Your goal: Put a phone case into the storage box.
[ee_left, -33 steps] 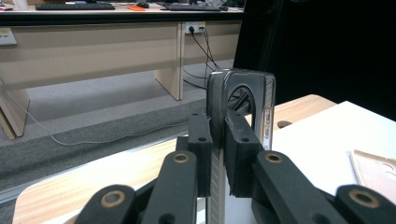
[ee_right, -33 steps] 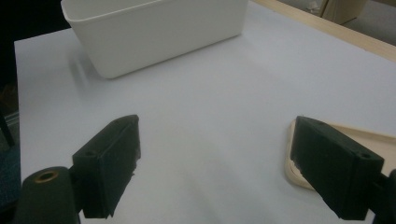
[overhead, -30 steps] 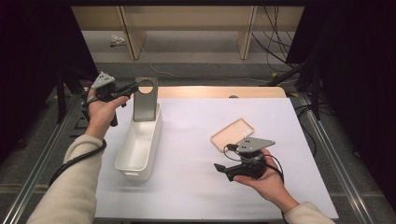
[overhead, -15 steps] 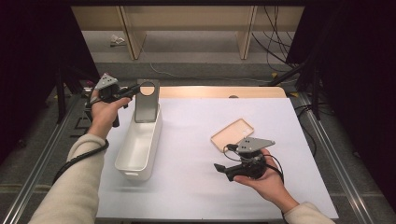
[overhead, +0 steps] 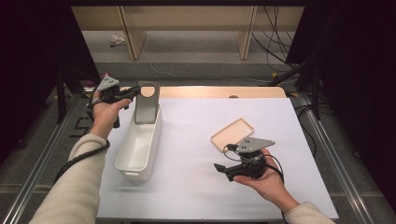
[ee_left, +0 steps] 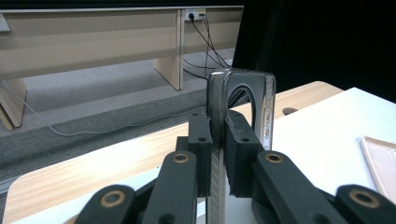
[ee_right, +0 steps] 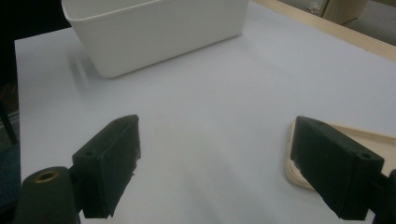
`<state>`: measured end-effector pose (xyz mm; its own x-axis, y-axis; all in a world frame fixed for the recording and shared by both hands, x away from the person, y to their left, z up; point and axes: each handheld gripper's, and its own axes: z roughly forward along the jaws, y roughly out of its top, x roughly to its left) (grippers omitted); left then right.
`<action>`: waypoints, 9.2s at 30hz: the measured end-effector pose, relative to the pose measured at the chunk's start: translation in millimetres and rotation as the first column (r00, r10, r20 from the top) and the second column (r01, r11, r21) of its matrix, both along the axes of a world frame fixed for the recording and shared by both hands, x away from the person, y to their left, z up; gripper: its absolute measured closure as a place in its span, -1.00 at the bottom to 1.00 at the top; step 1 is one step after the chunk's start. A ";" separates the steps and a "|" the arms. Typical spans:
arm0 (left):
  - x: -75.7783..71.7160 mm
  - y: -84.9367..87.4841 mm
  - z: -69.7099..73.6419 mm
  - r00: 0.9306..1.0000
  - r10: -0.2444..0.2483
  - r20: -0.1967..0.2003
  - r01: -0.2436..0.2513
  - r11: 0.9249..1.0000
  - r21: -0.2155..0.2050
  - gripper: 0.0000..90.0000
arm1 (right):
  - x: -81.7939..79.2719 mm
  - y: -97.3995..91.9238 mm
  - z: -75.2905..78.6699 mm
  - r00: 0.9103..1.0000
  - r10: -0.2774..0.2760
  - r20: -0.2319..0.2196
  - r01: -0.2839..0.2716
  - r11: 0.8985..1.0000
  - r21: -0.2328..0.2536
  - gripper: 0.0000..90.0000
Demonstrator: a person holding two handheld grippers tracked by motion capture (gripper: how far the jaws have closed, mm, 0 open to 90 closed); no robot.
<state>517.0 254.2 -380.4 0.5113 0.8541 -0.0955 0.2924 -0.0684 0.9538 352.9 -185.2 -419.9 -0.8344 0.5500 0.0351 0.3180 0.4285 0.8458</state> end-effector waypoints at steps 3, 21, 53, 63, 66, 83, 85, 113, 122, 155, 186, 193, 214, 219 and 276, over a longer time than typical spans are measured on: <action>0.6 0.1 -1.1 1.000 -0.001 -0.003 0.001 1.000 0.001 0.82 | -0.2 0.1 0.1 1.000 0.000 0.000 0.000 1.000 -0.001 -0.63; 3.1 -0.5 -6.3 1.000 0.008 -0.021 -0.008 1.000 0.015 0.81 | -0.1 0.1 0.1 1.000 0.001 0.000 -0.001 1.000 0.000 -0.63; 6.6 0.2 -26.1 0.997 0.032 -0.076 -0.030 0.999 0.025 0.81 | -0.3 0.4 0.0 1.000 0.004 0.000 -0.004 1.000 0.000 -0.63; 7.2 0.5 -28.5 0.996 0.036 -0.086 -0.034 0.999 0.030 0.81 | -0.5 0.5 0.1 1.000 0.004 -0.001 -0.004 1.000 0.001 -0.63; 7.6 1.0 -28.8 0.995 0.040 -0.091 -0.037 0.999 0.031 0.80 | -0.5 0.5 0.1 1.000 0.004 -0.001 -0.004 1.000 0.001 -0.63; 9.5 4.3 -32.9 0.990 0.086 -0.113 -0.078 0.994 0.072 0.75 | -0.6 0.9 0.0 1.000 0.004 0.000 -0.004 1.000 0.003 -0.63; 9.9 4.1 -32.9 0.989 0.090 -0.114 -0.081 0.993 0.084 0.75 | -0.5 0.7 0.0 1.000 0.003 0.000 -0.003 1.000 0.001 -0.63; 19.8 -5.9 -34.6 0.984 0.128 -0.126 -0.104 0.977 0.184 0.48 | -0.4 0.5 0.2 1.000 0.003 0.001 -0.003 1.000 0.004 -0.63; 17.4 -7.1 -30.1 0.978 0.142 -0.152 -0.108 0.971 0.212 0.02 | -0.3 0.2 0.4 1.000 0.002 0.002 -0.002 1.000 0.005 -0.63; -145.6 -27.2 -8.0 0.994 0.002 -0.113 0.007 0.996 0.088 -1.00 | 11.8 -11.5 0.5 0.998 -0.055 0.005 0.055 0.998 -0.001 -0.63; -195.0 -53.9 -37.6 0.991 -0.122 -0.050 0.125 0.990 0.072 -0.96 | 26.5 -28.6 0.2 0.994 -0.111 -0.017 0.112 0.994 0.020 -0.63; -193.8 -55.8 -40.0 0.991 -0.123 -0.050 0.126 0.990 0.070 -0.96 | 32.5 -27.1 -0.8 0.991 -0.130 -0.030 0.130 0.991 0.006 -0.61; -184.7 -52.9 -45.6 0.990 -0.137 -0.004 0.137 0.984 0.118 -0.93 | 60.7 -19.5 -7.1 0.975 -0.214 -0.058 0.211 0.976 -0.054 -0.05; -185.4 -53.9 -46.4 0.990 -0.139 -0.007 0.139 0.984 0.115 -0.92 | 71.6 -10.7 -12.5 0.972 -0.217 -0.093 0.205 0.971 -0.126 0.55; -186.5 -58.1 -51.4 0.986 -0.163 -0.029 0.165 0.980 0.110 -0.86 | 99.5 9.8 -37.0 0.905 -0.315 -0.286 0.165 0.879 -0.447 1.00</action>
